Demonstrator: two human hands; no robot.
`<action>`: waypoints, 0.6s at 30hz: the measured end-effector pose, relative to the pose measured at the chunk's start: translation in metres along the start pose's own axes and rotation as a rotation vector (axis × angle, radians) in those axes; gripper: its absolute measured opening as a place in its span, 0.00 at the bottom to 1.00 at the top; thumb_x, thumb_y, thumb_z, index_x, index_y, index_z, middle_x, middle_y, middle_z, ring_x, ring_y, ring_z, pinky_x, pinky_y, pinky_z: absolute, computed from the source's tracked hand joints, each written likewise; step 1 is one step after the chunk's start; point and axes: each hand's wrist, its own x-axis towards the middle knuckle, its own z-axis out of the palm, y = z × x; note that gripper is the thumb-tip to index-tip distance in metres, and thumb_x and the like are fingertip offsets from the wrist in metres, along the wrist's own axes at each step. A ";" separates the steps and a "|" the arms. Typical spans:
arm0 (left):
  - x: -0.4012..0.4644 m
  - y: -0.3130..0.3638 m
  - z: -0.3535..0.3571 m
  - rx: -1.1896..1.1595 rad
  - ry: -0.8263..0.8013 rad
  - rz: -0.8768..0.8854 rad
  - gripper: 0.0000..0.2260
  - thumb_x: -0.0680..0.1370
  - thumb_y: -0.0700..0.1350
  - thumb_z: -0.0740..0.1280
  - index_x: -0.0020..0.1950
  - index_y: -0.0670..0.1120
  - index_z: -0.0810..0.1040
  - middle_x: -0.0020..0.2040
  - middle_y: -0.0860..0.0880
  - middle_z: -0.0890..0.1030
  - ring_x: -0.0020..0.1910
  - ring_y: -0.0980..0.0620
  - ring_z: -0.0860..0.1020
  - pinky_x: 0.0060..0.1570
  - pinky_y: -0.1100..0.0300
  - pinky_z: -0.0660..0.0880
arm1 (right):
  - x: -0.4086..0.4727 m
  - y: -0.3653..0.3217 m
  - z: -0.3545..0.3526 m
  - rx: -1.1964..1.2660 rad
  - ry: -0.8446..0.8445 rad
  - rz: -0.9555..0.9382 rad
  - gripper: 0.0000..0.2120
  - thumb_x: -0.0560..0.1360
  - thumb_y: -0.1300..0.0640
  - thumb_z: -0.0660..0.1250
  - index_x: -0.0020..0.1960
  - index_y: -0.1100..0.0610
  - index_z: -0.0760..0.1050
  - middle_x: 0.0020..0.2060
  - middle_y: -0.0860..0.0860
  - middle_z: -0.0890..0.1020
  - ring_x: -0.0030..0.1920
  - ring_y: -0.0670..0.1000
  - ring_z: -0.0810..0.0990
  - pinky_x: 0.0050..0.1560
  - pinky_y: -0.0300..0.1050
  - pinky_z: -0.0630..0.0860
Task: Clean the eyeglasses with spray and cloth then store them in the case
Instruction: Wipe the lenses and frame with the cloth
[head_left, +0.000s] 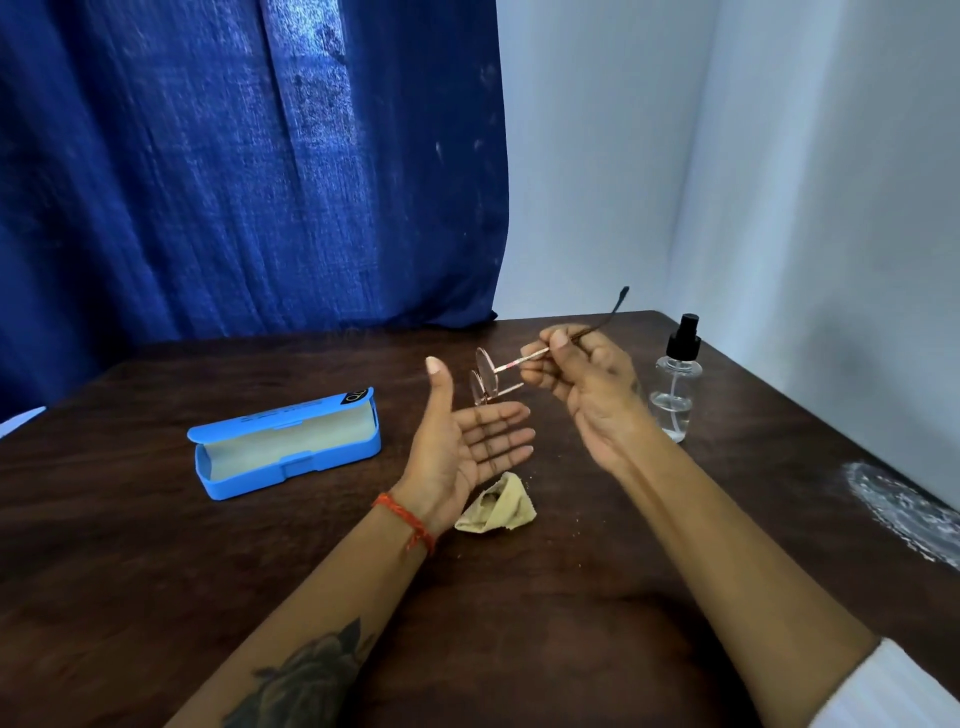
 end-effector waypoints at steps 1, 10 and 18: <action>0.002 0.002 -0.003 -0.038 0.001 -0.040 0.41 0.71 0.71 0.47 0.56 0.36 0.76 0.54 0.39 0.82 0.52 0.44 0.81 0.48 0.53 0.79 | 0.001 -0.004 -0.002 0.033 -0.039 -0.005 0.06 0.78 0.64 0.59 0.45 0.61 0.74 0.33 0.52 0.84 0.34 0.47 0.82 0.38 0.36 0.79; 0.003 0.025 -0.023 -0.315 -0.001 -0.015 0.15 0.80 0.47 0.58 0.47 0.37 0.77 0.37 0.44 0.84 0.36 0.50 0.84 0.39 0.54 0.81 | 0.001 -0.025 -0.019 0.117 -0.264 0.113 0.09 0.71 0.59 0.62 0.50 0.59 0.75 0.30 0.48 0.79 0.32 0.44 0.78 0.34 0.35 0.76; 0.012 0.017 -0.025 -0.156 0.099 0.175 0.08 0.78 0.39 0.60 0.51 0.36 0.76 0.39 0.43 0.84 0.38 0.49 0.84 0.44 0.56 0.81 | 0.009 -0.007 -0.028 -0.141 0.138 0.101 0.08 0.75 0.62 0.66 0.53 0.56 0.71 0.28 0.48 0.83 0.27 0.43 0.77 0.28 0.33 0.72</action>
